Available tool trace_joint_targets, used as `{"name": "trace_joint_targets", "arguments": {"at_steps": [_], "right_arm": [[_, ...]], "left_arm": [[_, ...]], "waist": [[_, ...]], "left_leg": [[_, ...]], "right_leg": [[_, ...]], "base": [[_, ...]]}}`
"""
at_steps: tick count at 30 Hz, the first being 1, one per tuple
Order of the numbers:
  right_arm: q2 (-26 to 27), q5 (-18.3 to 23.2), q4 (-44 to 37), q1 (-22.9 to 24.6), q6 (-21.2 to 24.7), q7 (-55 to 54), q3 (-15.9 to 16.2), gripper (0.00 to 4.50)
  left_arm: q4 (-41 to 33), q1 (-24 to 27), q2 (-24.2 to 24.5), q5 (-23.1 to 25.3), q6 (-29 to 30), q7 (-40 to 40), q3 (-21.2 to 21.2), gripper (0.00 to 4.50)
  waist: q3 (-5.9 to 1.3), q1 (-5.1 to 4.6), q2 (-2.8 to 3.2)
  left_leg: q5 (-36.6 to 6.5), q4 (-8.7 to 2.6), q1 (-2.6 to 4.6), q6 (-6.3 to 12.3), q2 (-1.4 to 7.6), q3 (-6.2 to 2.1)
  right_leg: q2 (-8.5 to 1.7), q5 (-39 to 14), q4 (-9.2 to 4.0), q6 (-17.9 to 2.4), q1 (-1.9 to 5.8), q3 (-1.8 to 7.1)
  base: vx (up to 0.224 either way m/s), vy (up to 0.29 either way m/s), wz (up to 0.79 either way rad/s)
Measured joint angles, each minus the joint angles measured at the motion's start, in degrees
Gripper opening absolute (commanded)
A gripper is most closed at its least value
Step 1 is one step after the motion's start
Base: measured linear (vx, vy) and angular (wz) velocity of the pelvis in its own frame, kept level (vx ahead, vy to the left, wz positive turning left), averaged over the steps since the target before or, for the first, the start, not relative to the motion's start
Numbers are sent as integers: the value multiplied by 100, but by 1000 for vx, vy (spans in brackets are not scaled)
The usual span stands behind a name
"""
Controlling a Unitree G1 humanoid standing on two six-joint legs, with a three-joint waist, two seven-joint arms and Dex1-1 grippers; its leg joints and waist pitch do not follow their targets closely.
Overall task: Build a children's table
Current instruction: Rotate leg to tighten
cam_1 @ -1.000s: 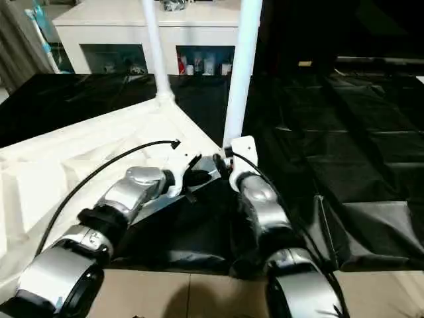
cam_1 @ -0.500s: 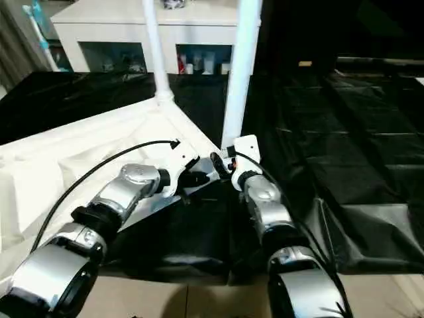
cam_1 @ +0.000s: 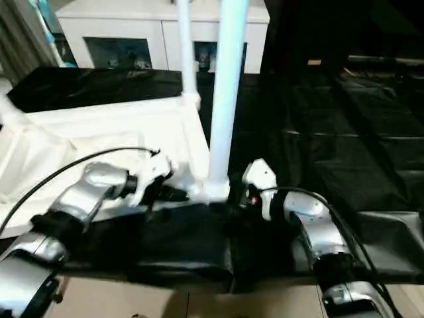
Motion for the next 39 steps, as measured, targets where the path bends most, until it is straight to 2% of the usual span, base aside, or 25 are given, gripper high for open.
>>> {"name": "trace_joint_targets", "arguments": {"at_steps": [9,10,13,14,17,26,39], "right_arm": [[23,161,-151,-13,149,114,10,430],[24,161,-151,-16,179,131,10,404],[23,159,-147,-17,199,189,14,393],[23,161,-148,-17,213,197,22,369],[21,165,-148,-17,227,232,40,338],[24,175,-147,-16,245,330,49,274],[179,163,-36,-17,227,157,32,266]], "left_arm": [[-312,126,81,-93,124,-275,-69,0],[-337,132,84,-93,140,-279,-74,0],[-362,142,88,-93,160,-278,-82,0],[-367,142,90,-93,174,-277,-85,0],[-398,142,92,-93,199,-275,-92,0],[-452,145,102,-93,293,-275,-114,0],[-559,226,145,-87,447,-202,-113,0]], "waist": [[2,80,-4],[2,87,-4],[2,123,-4],[2,124,-4],[3,127,-4],[2,129,-5],[-2,100,-10]], "left_leg": [[0,0,-2,-1,-1,0],[1,0,-2,0,-1,1],[1,1,-5,0,-1,1],[1,1,-5,0,-1,1],[1,1,-5,0,-1,2],[1,5,-5,0,-1,2],[1,11,7,0,0,1]], "right_leg": [[-1,0,0,0,-1,1],[-1,0,0,0,-1,1],[-1,-1,-1,1,-4,0],[-1,-1,-1,1,-4,1],[-1,-1,0,1,-4,1],[-1,-1,2,1,-3,1],[0,0,13,1,2,5]], "base": [[0,0,0],[0,0,0],[0,0,0],[0,0,0],[0,0,0],[0,0,0],[0,0,0]]}}
